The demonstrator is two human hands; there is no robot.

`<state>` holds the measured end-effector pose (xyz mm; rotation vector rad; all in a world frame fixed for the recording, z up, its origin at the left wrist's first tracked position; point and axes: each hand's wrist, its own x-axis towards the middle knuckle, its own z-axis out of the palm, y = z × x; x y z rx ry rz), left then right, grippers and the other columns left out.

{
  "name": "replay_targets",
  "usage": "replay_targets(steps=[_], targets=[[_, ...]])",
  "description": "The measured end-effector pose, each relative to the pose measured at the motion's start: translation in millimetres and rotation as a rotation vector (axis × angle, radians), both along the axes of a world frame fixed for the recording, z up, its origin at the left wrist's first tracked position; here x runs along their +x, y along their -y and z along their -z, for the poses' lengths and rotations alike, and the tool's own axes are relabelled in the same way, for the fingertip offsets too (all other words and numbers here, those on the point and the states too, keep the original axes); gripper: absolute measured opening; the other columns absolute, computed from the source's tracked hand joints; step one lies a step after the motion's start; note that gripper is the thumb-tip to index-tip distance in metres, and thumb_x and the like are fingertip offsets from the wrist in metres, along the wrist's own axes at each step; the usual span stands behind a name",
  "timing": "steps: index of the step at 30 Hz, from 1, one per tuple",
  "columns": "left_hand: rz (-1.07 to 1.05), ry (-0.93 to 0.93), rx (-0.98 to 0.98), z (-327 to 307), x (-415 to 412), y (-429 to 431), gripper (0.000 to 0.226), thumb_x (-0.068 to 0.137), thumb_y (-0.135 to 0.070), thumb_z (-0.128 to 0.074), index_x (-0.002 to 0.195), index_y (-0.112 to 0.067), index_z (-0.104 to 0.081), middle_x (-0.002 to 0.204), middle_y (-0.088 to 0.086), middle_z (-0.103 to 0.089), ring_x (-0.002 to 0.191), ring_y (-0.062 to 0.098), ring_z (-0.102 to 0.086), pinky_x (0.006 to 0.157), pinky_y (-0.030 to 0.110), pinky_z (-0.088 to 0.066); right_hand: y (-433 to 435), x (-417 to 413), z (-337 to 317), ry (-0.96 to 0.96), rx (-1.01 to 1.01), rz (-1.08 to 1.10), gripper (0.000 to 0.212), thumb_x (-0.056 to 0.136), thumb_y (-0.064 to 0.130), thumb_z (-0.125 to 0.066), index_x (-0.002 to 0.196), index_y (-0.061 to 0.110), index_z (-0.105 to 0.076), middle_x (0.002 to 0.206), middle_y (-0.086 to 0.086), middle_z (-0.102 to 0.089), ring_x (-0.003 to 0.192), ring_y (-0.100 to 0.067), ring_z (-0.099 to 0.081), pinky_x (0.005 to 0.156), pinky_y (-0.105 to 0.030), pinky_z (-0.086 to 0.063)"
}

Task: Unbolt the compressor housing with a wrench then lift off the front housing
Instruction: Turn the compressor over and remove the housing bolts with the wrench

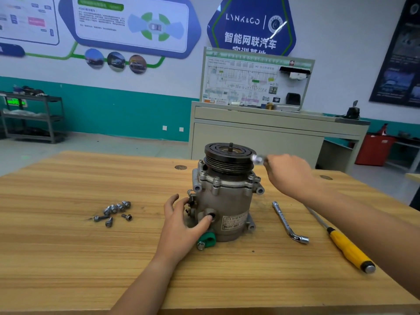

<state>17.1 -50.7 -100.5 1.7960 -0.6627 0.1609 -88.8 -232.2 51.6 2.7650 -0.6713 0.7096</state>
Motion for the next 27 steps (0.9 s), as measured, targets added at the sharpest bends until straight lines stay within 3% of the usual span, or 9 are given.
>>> replay_targets(steps=[4,7,10,14,21,25,27], targets=[[0.001,0.001,-0.004,1,2,1,0.067,0.072,-0.040,-0.074,0.129,-0.020,-0.046,0.145,-0.009,-0.020,0.116,0.005,-0.039,0.093,0.019,-0.033,-16,-28,-3,0.201,0.332,-0.107,0.025,0.099,0.029,-0.031,0.095,0.013,-0.050,0.074,-0.005,-0.059,0.068,-0.022,-0.059,0.062,-0.038,-0.050],[0.008,0.001,-0.012,2,2,1,0.067,0.071,-0.041,-0.074,0.128,-0.021,-0.047,0.145,-0.011,-0.020,0.112,0.000,-0.038,0.090,0.011,-0.031,-29,-53,-5,0.021,0.185,-0.083,0.024,0.098,0.030,-0.033,0.079,0.021,-0.044,0.065,0.000,-0.052,0.060,-0.017,-0.052,0.048,-0.030,-0.037],[0.016,0.007,-0.012,1,1,0,0.068,0.071,-0.043,-0.073,0.129,-0.021,-0.046,0.144,-0.013,-0.019,0.104,-0.011,-0.030,0.076,-0.005,-0.026,-32,-61,-5,-0.118,-0.005,0.051,0.020,0.097,0.024,-0.035,0.079,0.022,-0.043,0.064,0.003,-0.048,0.058,-0.014,-0.049,0.046,-0.027,-0.035],[0.012,-0.005,-0.007,0,0,-1,0.065,0.072,-0.041,-0.074,0.128,-0.023,-0.046,0.146,-0.010,-0.019,0.111,-0.004,-0.033,0.091,0.014,-0.028,-38,-57,-7,-0.277,-0.107,0.120,0.015,0.094,0.015,-0.038,0.081,0.022,-0.043,0.065,0.004,-0.044,0.056,-0.010,-0.043,0.044,-0.023,-0.031],[0.016,-0.009,-0.012,-2,-2,0,0.061,0.073,-0.039,-0.075,0.126,-0.024,-0.047,0.145,-0.009,-0.019,0.112,0.003,-0.039,0.092,0.018,-0.031,-61,-55,-13,-0.478,-0.335,0.106,0.016,0.091,0.001,-0.040,0.100,0.013,-0.044,0.062,0.002,-0.028,0.048,-0.012,-0.026,0.039,-0.023,-0.024],[0.015,-0.001,-0.016,-2,-2,-1,0.060,0.074,-0.037,-0.075,0.125,-0.023,-0.047,0.145,-0.008,-0.020,0.111,0.003,-0.039,0.092,0.019,-0.032,-55,-55,-18,-0.520,-0.336,0.098,0.010,0.095,0.012,-0.036,0.101,0.012,-0.044,0.061,0.002,-0.031,0.048,-0.012,-0.030,0.040,-0.023,-0.027],[0.013,-0.003,-0.007,-2,-2,-1,0.064,0.074,-0.038,-0.074,0.129,-0.021,-0.046,0.145,-0.008,-0.021,0.111,0.002,-0.039,0.092,0.018,-0.032,-52,-55,-23,-0.529,-0.328,0.073,0.012,0.097,0.022,-0.030,0.092,0.015,-0.039,0.060,0.003,-0.033,0.050,-0.013,-0.033,0.042,-0.023,-0.026]])
